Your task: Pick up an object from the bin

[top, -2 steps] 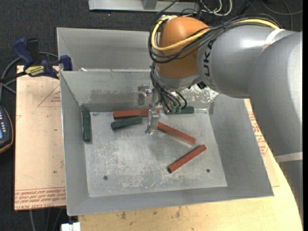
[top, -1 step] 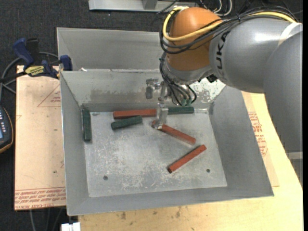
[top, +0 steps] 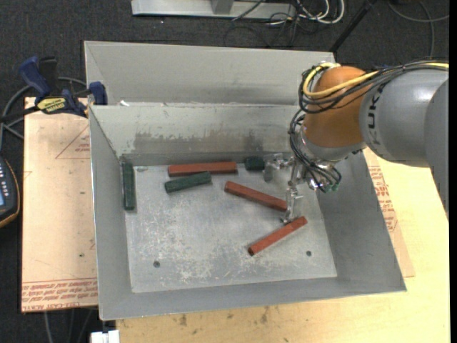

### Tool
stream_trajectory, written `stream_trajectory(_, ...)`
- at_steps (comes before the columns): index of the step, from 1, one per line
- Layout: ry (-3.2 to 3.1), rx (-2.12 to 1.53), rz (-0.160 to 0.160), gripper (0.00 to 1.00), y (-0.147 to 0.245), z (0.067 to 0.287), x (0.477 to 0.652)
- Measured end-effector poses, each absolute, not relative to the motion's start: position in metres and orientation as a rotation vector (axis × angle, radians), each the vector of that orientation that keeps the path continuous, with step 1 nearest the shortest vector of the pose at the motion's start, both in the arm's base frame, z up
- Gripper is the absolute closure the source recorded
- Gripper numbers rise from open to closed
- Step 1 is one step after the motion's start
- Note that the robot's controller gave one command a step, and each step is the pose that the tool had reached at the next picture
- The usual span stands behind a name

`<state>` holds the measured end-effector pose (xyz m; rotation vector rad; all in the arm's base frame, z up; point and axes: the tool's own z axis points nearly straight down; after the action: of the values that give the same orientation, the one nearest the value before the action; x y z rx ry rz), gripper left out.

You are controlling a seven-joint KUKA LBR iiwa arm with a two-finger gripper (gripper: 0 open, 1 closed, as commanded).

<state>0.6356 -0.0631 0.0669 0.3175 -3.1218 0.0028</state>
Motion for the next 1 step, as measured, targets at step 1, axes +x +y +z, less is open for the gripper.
stream_trajectory(1, -3.126, 0.327, -0.002, 1.0, -0.0578, 0.0708, 0.638)
